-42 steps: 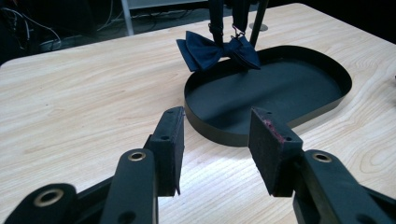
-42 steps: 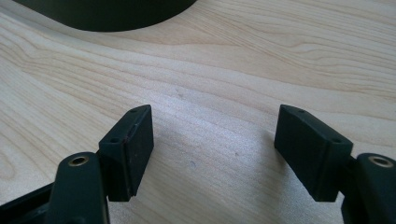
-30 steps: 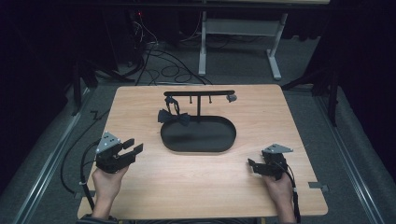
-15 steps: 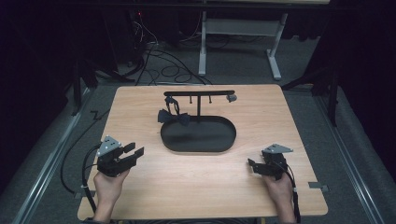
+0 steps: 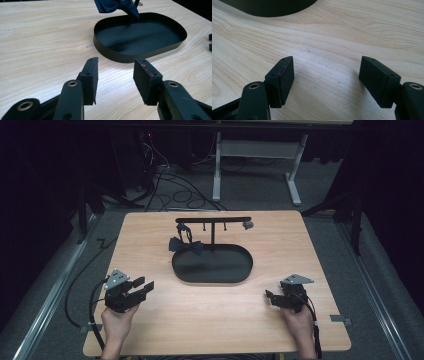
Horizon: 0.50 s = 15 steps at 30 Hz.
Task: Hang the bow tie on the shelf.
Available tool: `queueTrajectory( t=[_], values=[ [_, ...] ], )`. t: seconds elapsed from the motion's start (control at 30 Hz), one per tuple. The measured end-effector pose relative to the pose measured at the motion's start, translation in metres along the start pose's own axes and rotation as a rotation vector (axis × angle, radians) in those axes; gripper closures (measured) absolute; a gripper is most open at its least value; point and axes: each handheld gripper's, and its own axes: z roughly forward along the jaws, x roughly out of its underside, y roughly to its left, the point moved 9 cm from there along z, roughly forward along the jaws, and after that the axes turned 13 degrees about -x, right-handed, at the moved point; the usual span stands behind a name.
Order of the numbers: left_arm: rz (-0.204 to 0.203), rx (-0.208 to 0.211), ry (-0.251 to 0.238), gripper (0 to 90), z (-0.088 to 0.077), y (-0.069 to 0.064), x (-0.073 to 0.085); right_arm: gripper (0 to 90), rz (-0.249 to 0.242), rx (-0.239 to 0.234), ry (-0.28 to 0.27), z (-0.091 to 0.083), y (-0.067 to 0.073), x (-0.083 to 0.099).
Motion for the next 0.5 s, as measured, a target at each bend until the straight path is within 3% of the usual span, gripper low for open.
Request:
queueTrajectory(
  t=[0.5],
  values=[
    [-0.021,0.000,0.028,54.8,0.004,0.004,0.013,29.6,-0.001,-0.001,-0.001,0.000,0.000,0.000]
  ],
)
